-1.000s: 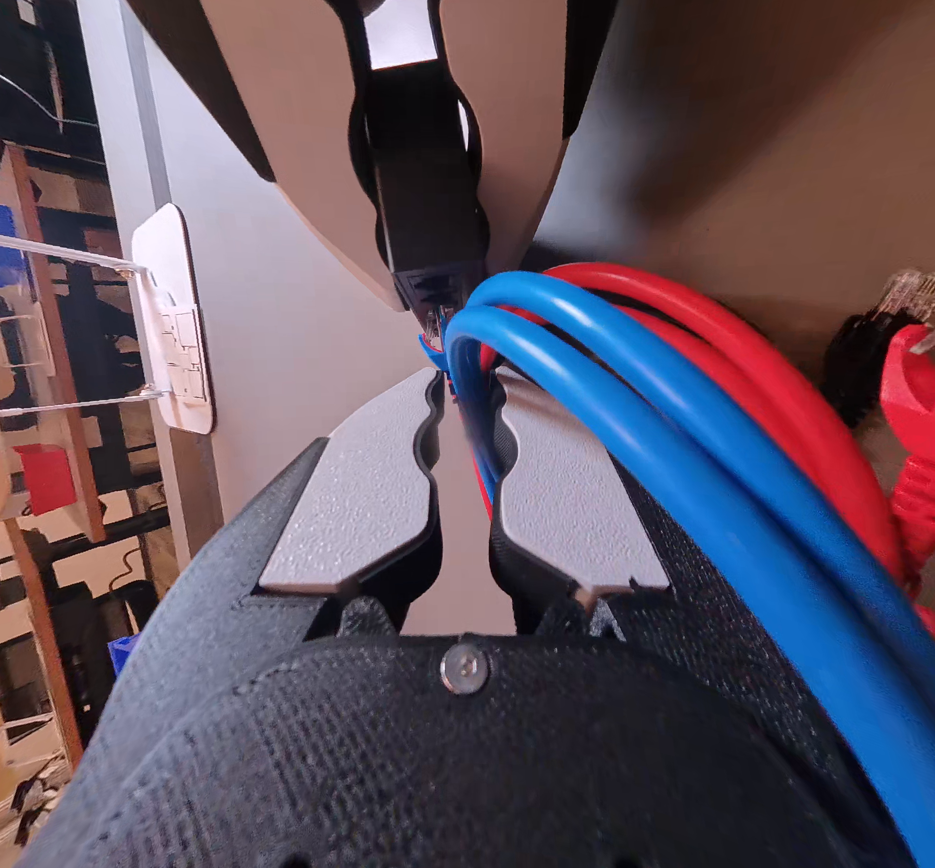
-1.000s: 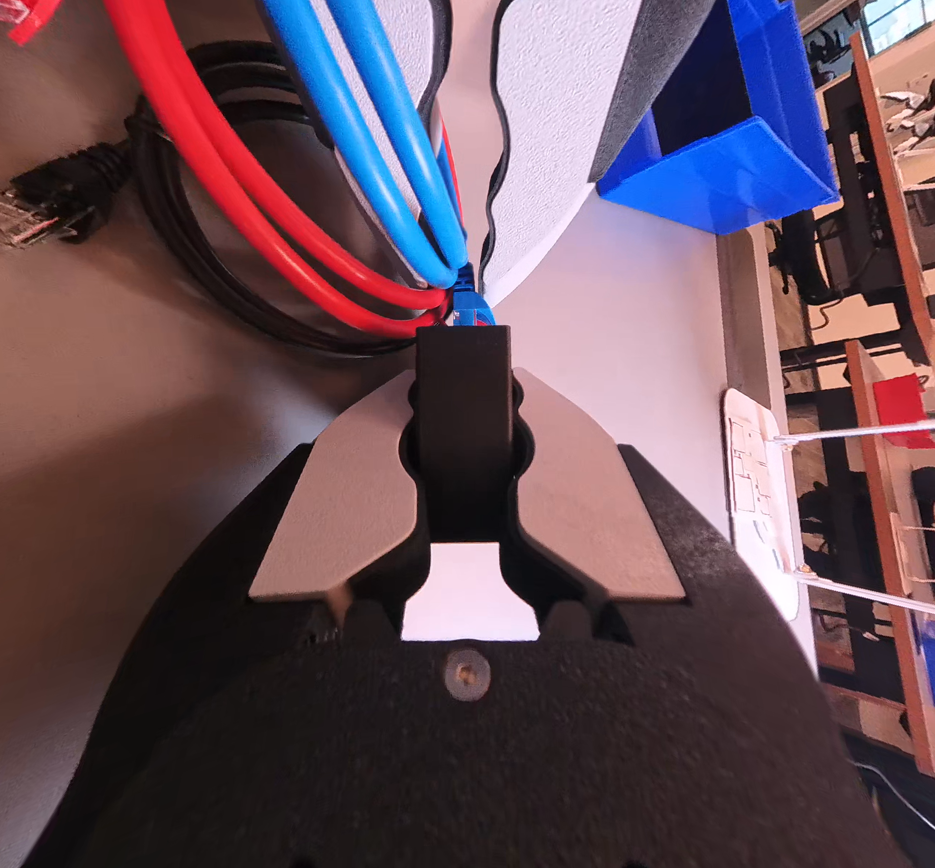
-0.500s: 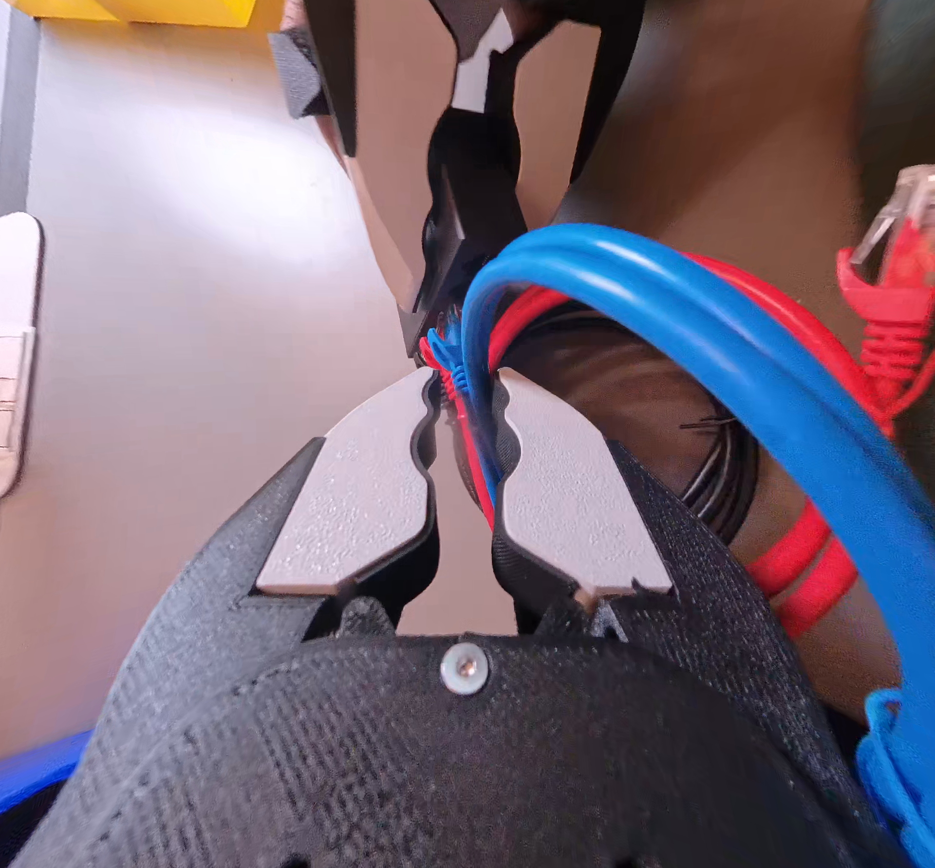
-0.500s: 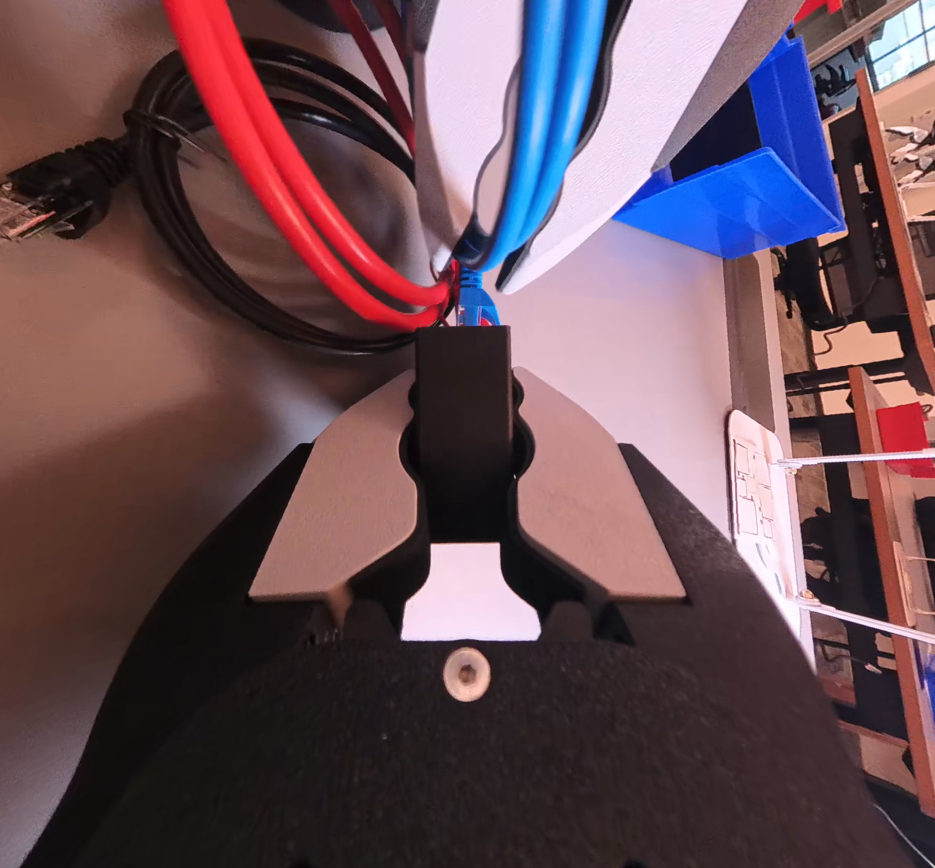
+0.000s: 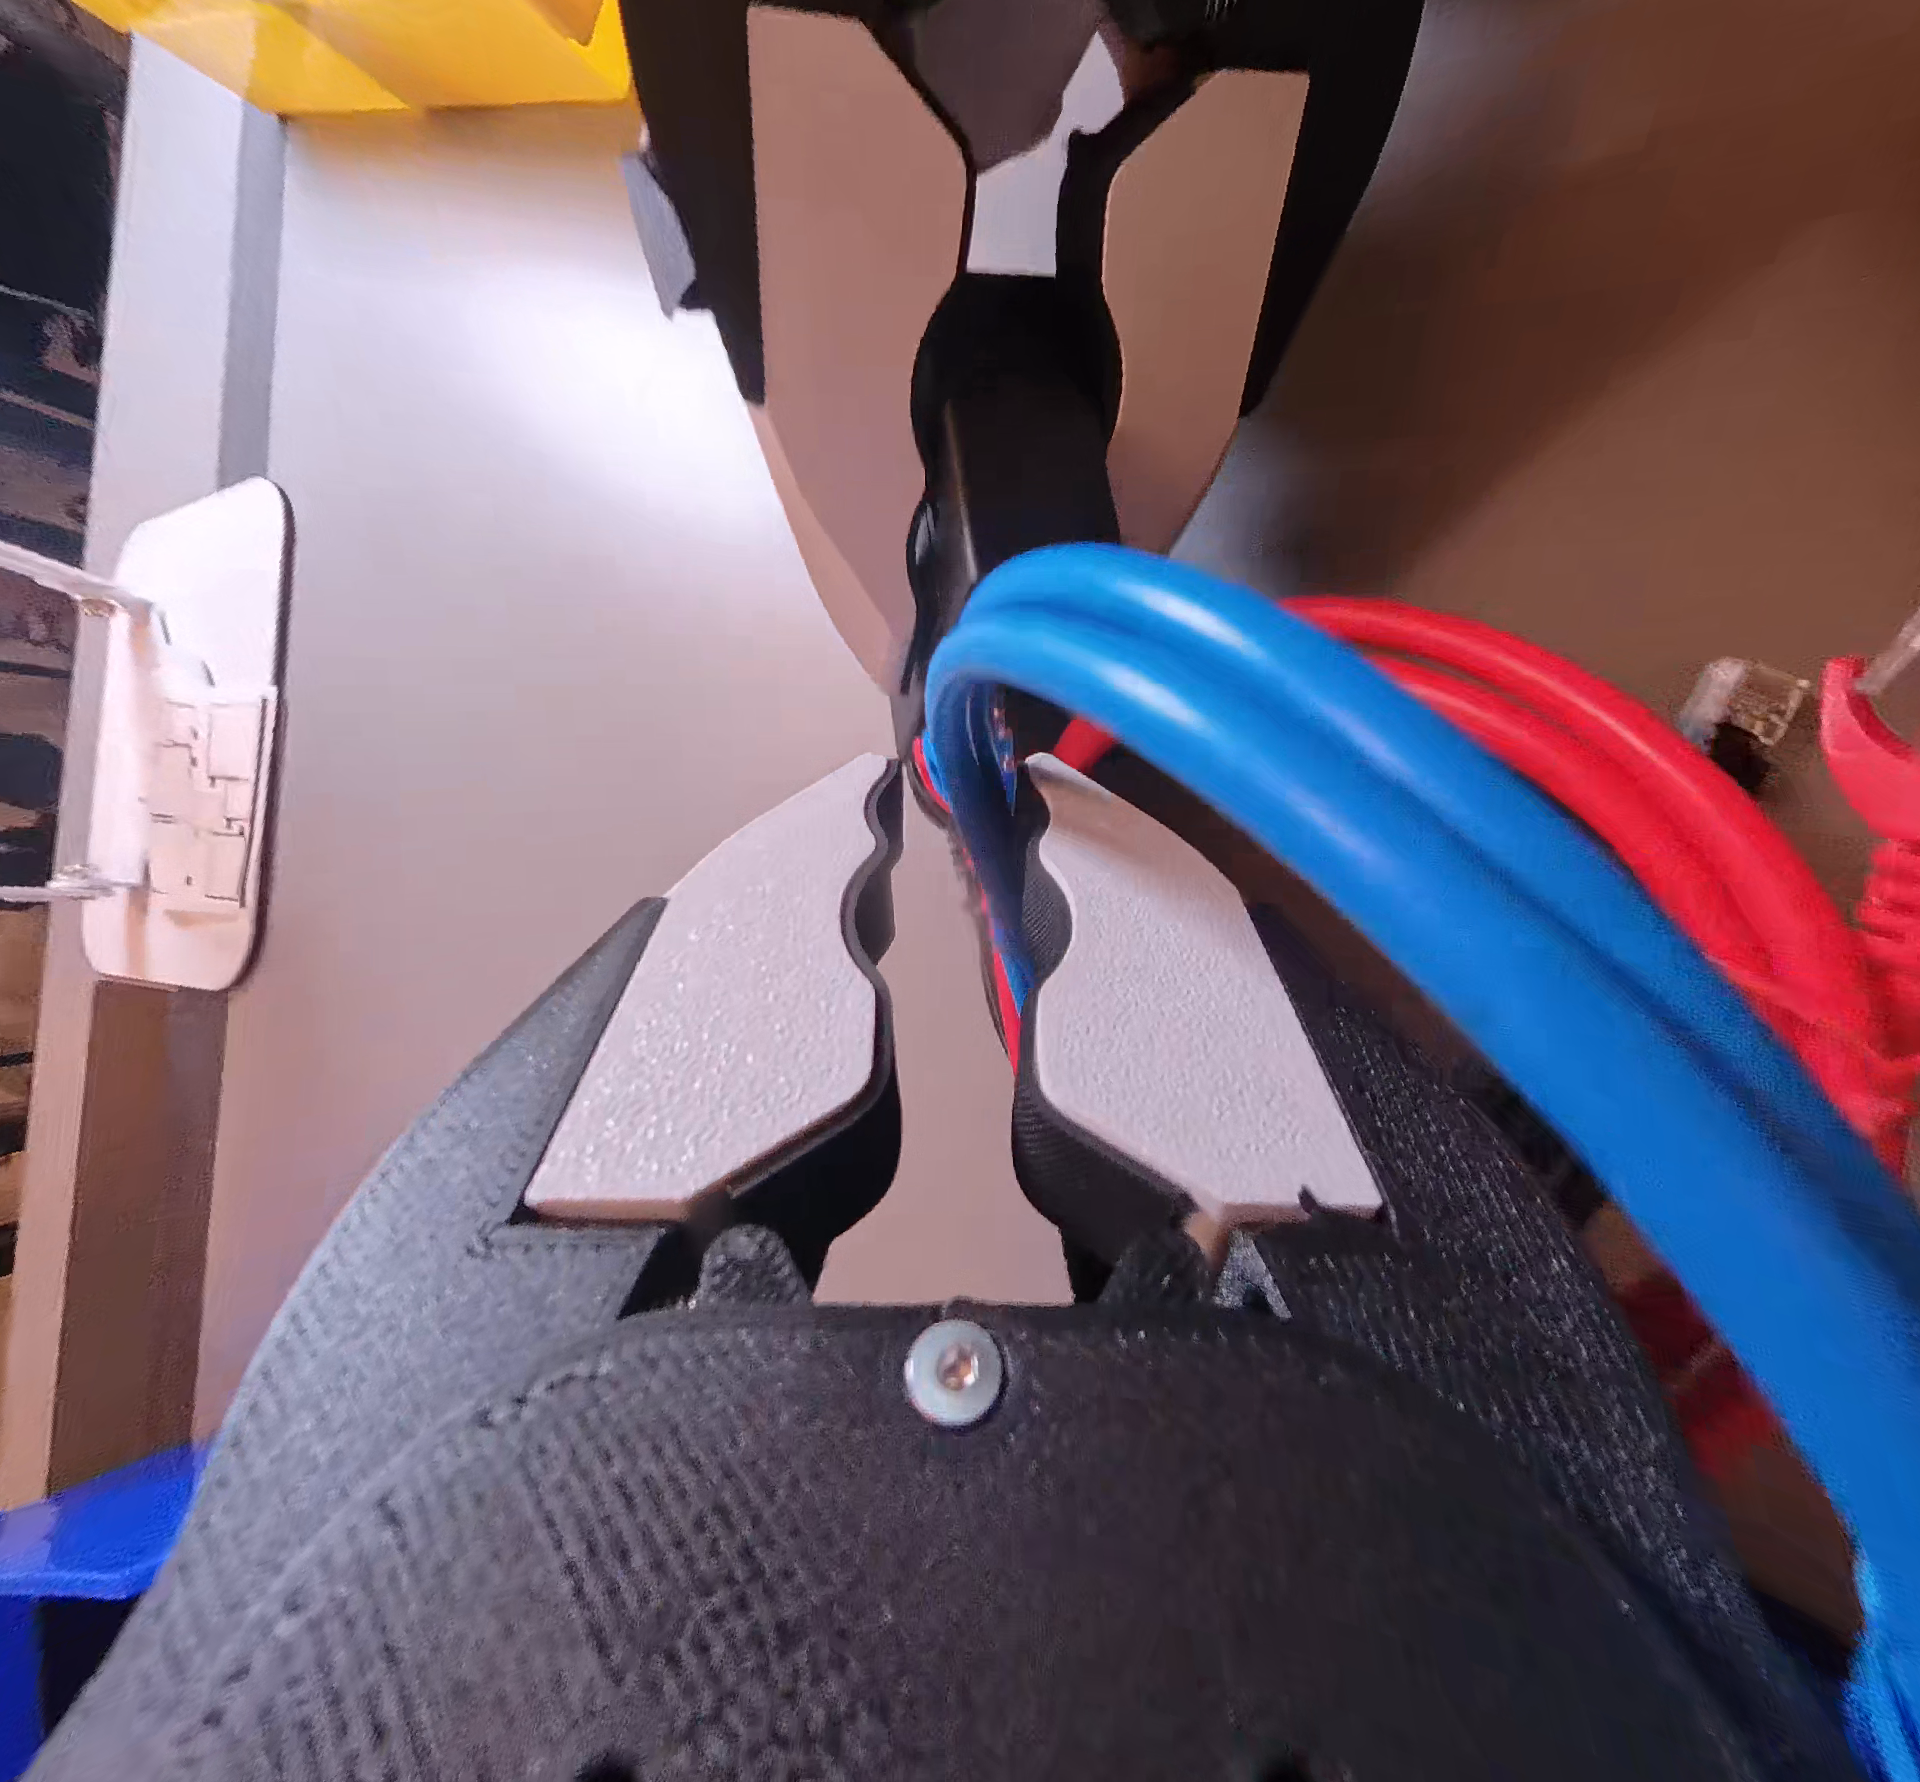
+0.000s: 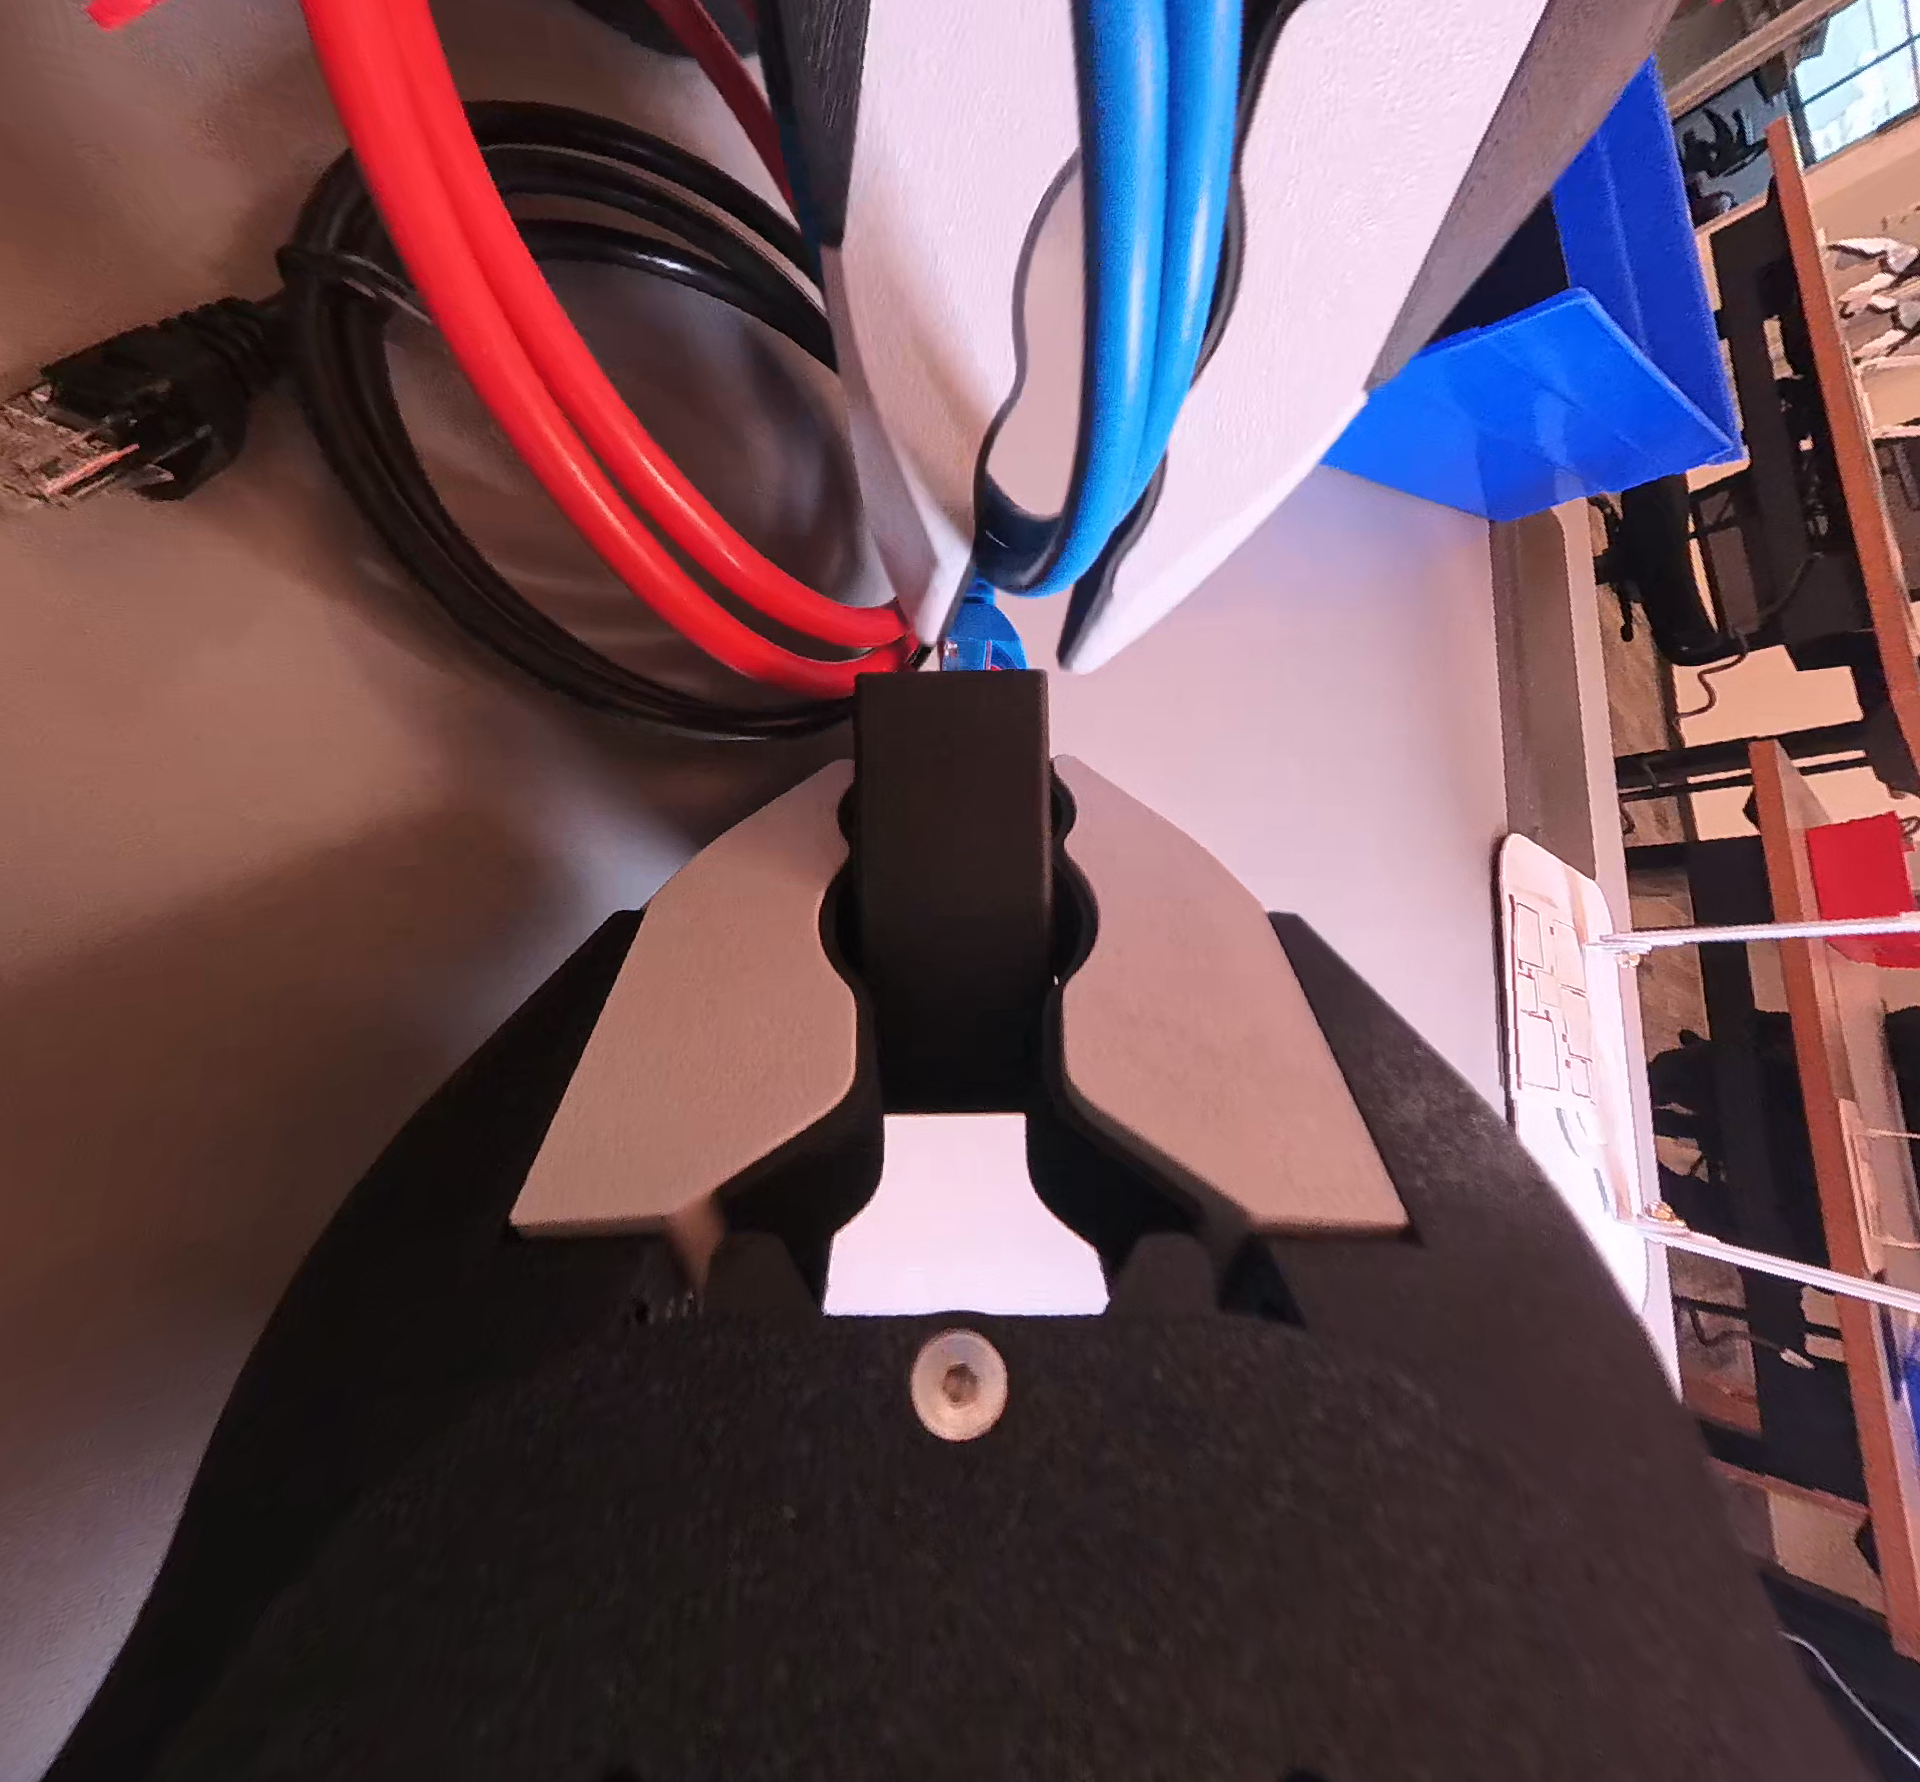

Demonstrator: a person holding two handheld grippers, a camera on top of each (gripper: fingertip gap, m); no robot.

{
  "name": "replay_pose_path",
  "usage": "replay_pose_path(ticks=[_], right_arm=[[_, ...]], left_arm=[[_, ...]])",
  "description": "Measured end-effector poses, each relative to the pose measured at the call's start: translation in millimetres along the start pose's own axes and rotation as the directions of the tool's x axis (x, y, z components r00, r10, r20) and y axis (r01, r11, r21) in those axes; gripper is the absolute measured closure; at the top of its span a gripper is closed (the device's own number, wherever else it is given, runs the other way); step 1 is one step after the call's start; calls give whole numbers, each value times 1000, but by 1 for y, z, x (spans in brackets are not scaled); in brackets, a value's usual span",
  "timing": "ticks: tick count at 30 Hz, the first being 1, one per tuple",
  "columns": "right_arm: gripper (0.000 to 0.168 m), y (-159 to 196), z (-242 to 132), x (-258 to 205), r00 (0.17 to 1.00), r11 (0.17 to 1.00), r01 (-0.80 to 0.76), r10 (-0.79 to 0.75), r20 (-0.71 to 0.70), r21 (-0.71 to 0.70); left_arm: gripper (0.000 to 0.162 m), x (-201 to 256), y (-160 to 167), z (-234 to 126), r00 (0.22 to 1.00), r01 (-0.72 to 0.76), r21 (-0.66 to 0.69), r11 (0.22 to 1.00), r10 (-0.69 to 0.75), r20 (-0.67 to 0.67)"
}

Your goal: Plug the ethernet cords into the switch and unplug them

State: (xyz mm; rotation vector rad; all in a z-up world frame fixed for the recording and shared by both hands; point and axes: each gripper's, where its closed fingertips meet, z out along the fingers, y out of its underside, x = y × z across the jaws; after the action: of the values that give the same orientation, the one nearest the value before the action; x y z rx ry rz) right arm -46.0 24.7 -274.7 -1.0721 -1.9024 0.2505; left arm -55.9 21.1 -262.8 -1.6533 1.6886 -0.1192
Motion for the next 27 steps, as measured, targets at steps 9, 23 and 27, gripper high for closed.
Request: replay_pose_path(ticks=[9,23,27], right_arm=[[138,0,1,-1,1000,1000,14,-14,-8,-11],[138,-1,2,0,1000,1000,-6,6,-9,-8],[139,-2,3,0,1000,1000,-10,10,-11,-6]], left_arm=[[146,3,4,4,981,-161,-191,968,179,80],[147,2,18,-3,951,-180,-347,920,253,178],[150,0,17,-1,952,-185,-339,922,254,172]])
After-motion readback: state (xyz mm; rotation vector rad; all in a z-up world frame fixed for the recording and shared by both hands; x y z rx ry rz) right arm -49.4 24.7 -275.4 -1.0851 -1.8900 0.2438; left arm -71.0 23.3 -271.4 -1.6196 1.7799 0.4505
